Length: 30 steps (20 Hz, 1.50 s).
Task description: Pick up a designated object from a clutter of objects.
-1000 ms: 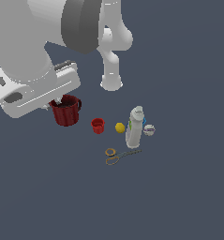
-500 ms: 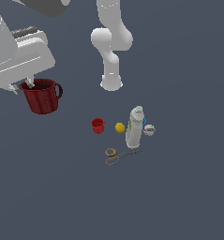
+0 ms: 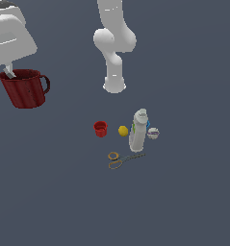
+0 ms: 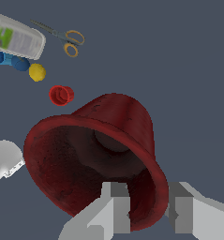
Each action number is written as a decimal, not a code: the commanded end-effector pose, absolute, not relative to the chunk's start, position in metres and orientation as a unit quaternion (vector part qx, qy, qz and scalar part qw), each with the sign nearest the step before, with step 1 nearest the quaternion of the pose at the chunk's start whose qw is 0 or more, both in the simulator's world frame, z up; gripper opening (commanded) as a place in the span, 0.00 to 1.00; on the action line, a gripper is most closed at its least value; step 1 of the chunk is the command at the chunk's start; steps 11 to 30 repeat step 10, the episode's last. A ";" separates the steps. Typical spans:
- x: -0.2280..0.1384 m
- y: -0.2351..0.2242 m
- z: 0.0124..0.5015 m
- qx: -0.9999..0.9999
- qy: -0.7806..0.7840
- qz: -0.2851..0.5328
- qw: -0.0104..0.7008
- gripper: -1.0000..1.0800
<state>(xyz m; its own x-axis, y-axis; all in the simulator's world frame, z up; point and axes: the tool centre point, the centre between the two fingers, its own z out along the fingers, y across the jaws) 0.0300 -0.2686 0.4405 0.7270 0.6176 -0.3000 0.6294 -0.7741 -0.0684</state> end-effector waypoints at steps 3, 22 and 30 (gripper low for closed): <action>0.031 -0.275 0.450 0.929 0.336 -0.154 0.020 0.00; 0.032 -0.278 0.454 0.929 0.336 -0.154 0.020 0.00; 0.032 -0.278 0.454 0.929 0.336 -0.154 0.020 0.00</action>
